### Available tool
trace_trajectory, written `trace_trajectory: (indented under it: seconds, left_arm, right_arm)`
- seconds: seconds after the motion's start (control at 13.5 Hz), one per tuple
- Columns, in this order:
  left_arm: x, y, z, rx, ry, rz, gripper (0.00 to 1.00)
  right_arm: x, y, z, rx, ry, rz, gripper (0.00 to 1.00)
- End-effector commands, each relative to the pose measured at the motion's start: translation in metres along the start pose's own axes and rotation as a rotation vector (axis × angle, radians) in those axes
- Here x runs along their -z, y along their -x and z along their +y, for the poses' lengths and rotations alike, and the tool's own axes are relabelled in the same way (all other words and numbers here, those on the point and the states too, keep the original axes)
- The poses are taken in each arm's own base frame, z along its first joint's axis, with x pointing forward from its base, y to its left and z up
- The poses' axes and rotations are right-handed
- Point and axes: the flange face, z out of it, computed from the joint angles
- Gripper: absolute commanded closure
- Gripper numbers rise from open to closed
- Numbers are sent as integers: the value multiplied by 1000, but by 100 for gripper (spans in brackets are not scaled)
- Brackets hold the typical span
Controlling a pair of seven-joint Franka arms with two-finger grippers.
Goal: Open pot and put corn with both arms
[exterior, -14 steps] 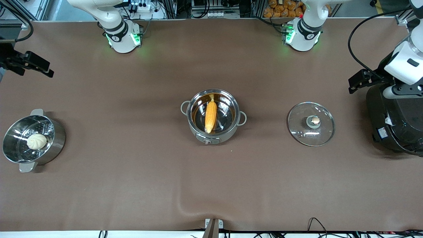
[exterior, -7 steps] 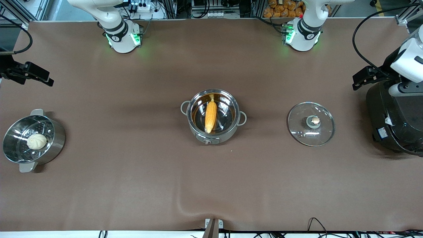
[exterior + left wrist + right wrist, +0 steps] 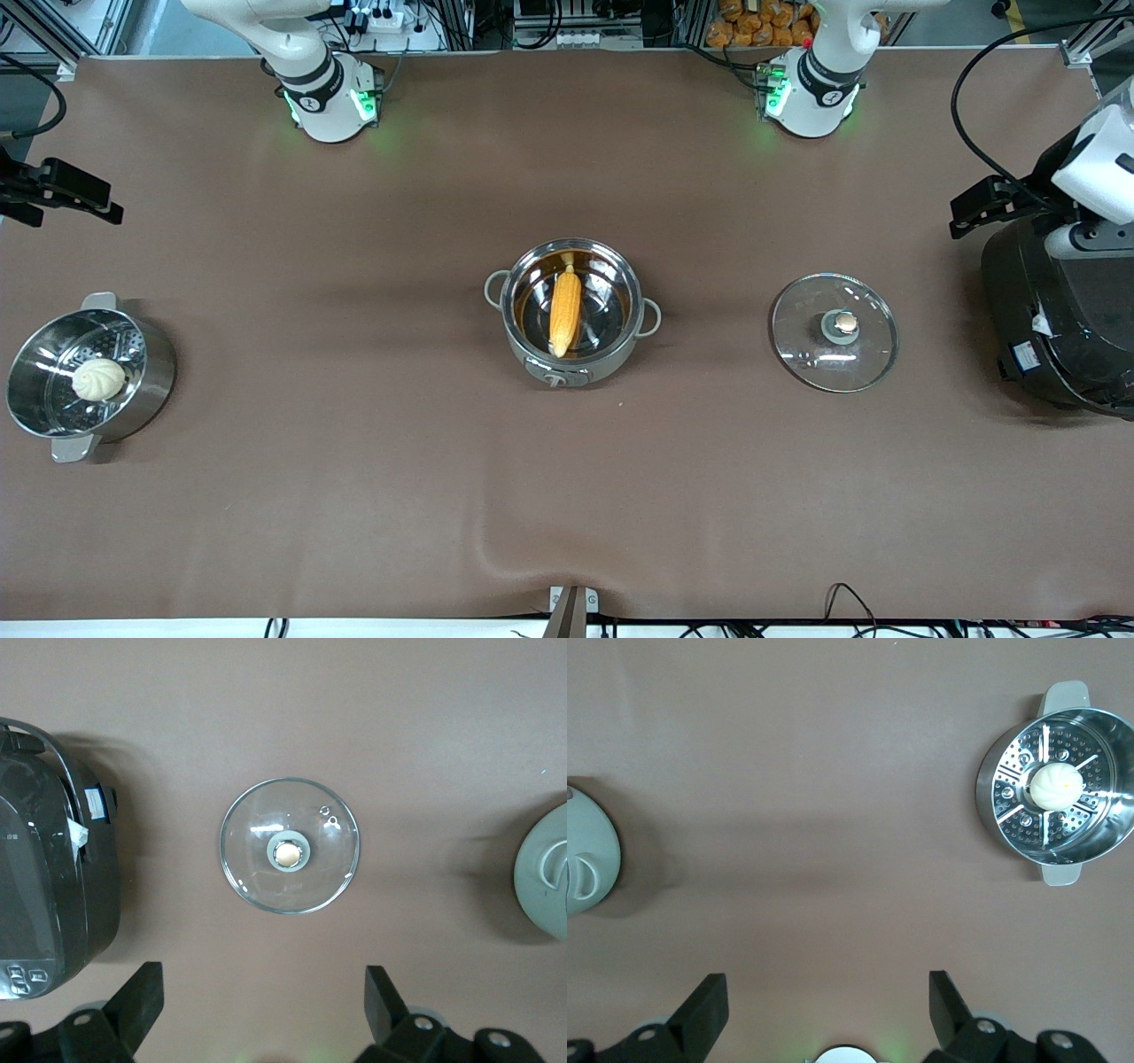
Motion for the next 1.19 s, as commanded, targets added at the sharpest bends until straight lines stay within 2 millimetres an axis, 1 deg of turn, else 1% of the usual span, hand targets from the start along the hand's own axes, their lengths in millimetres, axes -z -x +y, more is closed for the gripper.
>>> trace_trajectory:
  seconds: [0.0, 0.15, 0.37, 0.74, 1.11]
  left_arm:
    - [8, 1, -1, -24, 5, -9, 0]
    - [10, 2, -1, -26, 5, -5, 0]
    - [14, 4, 0, -26, 10, -14, 0]
    - [13, 3, 0, -26, 13, -19, 0]
    - [13, 3, 0, -27, 16, -19, 0]
  right_arm:
    - [5, -3, 3, 18, 7, -1, 0]
    - [0, -7, -1, 26, 7, 1, 0]
    - [1, -10, -2, 28, 5, 19, 0]
    - [1, -10, 4, 18, 1, 23, 0]
    - [5, -15, -3, 24, 5, 68, 0]
